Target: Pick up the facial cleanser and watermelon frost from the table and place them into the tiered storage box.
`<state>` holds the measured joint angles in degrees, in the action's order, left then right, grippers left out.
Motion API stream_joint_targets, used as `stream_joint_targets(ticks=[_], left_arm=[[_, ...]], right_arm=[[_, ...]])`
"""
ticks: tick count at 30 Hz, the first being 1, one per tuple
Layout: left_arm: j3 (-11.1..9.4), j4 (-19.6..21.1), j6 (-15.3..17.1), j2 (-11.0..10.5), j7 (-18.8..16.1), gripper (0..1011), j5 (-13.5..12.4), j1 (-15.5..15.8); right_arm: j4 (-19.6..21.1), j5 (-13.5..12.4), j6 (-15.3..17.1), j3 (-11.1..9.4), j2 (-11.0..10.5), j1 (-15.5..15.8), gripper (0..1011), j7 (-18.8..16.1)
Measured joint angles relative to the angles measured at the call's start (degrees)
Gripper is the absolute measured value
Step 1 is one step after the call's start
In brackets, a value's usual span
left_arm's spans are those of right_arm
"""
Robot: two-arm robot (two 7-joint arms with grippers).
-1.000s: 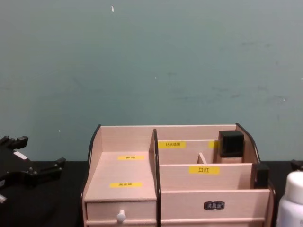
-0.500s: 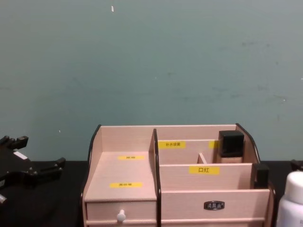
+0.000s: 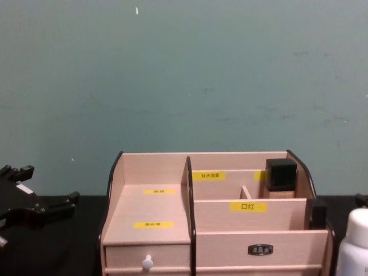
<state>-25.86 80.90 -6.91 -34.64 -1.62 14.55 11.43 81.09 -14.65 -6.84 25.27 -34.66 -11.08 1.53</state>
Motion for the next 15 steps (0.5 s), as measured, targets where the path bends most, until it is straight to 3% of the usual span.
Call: stream_joint_targets(ticks=[8, 15], left_arm=[[0.0, 0.0, 0.0, 0.0, 0.0, 1001, 0.0, 0.0], [0.0, 0.0, 0.0, 0.0, 0.0, 1001, 0.0, 0.0]], right_arm=[[5.6, -1.9, 1.2, -3.3, -2.0, 3.7, 1003, -0.9], [16.7, -7.0, 7.3, -7.7, -6.9, 9.4, 1002, -4.5]])
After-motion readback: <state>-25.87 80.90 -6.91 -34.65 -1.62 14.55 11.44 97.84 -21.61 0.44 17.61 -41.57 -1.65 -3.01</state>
